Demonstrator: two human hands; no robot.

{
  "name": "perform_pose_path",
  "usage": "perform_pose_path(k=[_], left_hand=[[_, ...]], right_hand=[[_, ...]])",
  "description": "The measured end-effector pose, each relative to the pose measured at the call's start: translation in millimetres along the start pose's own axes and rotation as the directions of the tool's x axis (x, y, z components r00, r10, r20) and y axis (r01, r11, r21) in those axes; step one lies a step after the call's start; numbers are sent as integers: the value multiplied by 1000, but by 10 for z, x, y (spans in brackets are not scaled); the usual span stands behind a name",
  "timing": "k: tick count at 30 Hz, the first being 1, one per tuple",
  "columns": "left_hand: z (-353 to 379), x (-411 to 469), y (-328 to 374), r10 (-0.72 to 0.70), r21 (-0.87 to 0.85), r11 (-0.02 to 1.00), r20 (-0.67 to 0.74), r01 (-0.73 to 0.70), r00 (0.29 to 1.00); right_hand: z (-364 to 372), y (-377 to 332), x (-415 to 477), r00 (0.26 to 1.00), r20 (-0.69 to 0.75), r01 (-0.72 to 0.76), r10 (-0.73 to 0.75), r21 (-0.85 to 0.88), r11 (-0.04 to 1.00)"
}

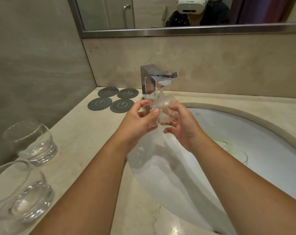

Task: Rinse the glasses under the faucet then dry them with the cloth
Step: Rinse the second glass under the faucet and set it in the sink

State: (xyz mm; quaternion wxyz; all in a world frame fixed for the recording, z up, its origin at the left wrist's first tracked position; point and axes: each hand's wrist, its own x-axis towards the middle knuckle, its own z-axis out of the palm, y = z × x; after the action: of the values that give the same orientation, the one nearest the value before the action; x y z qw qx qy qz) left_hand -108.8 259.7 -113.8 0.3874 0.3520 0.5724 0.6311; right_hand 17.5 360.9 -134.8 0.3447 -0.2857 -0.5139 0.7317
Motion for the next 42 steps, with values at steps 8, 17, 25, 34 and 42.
perform_pose_path(k=[8,17,25,34,42], left_hand=[[4,-21,-4,59,37,997,44,-61,997],[-1,48,-48,-80,-65,995,-47,77,996],[-12,19,-15,46,-21,999,-31,-47,998],[2,19,-4,-35,-68,997,-25,33,999],[-39,33,-49,137,100,986,-64,-131,988]], right_hand=[[-9,0,-6,998,-48,-29,31,32,999],[22,68,41,997,-58,50,-47,57,997],[-1,83,43,999,-37,8,-6,42,999],[0,98,74,1000,-12,27,-26,142,989],[7,96,53,998,-46,-33,33,-6,999]])
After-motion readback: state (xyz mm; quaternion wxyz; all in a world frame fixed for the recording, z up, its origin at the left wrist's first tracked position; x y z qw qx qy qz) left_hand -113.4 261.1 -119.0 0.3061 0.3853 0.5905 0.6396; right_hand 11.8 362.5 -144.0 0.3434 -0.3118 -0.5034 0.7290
